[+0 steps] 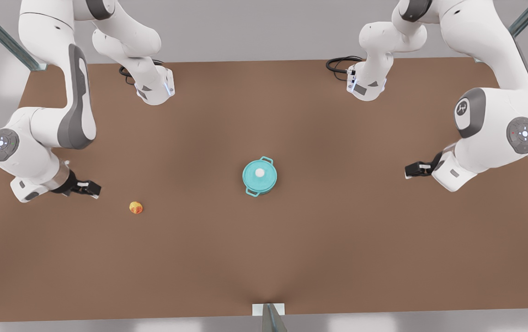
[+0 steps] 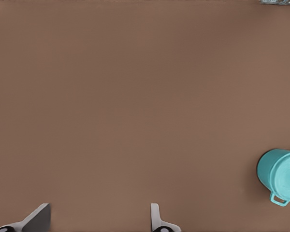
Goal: Open the pot lid and put the potato into the pot
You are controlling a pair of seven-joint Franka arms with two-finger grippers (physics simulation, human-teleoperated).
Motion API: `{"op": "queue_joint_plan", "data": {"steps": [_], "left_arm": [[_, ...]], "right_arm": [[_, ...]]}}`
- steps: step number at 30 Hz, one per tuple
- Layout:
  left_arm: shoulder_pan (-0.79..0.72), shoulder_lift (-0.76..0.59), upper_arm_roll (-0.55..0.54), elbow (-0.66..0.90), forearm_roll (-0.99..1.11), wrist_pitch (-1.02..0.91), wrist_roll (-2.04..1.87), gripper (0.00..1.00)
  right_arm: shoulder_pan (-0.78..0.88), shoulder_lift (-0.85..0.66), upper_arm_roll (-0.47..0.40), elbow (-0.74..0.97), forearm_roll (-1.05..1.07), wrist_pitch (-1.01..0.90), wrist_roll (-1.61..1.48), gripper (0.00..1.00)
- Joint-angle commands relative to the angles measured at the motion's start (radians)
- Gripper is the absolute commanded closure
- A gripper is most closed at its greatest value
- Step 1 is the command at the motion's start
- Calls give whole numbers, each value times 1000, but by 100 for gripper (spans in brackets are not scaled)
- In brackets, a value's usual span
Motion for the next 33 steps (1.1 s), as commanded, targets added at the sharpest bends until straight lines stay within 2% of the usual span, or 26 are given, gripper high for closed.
{"op": "queue_joint_plan", "data": {"steps": [1,3,4,7,9,13,14,20,25,33], "left_arm": [[-1,0,0,0,2,53,28,0],[-7,17,0,36,-48,57,33,0],[-78,20,-2,27,-24,62,22,0],[-400,81,-2,17,88,91,-349,0],[-555,129,-2,23,110,157,-697,0],[-711,248,-2,30,108,244,-1085,0],[-725,262,-2,30,100,326,-1156,0],[-751,385,-2,54,94,421,-1199,0],[-779,431,-2,46,105,493,-1193,0],[-790,475,-2,39,106,556,-1185,0]], "right_arm": [[5,0,0,0,0,99,52,0],[7,0,3,0,0,99,52,0],[7,2,5,0,-2,95,52,0],[9,2,8,0,-5,90,49,0],[78,7,14,3,-94,38,15,0],[84,11,11,3,-40,21,-427,0],[79,19,8,5,-11,22,-508,0],[151,68,17,17,-19,42,-600,0],[174,112,18,-1,-19,115,-619,0],[145,105,6,-198,-19,346,-692,0]]}}
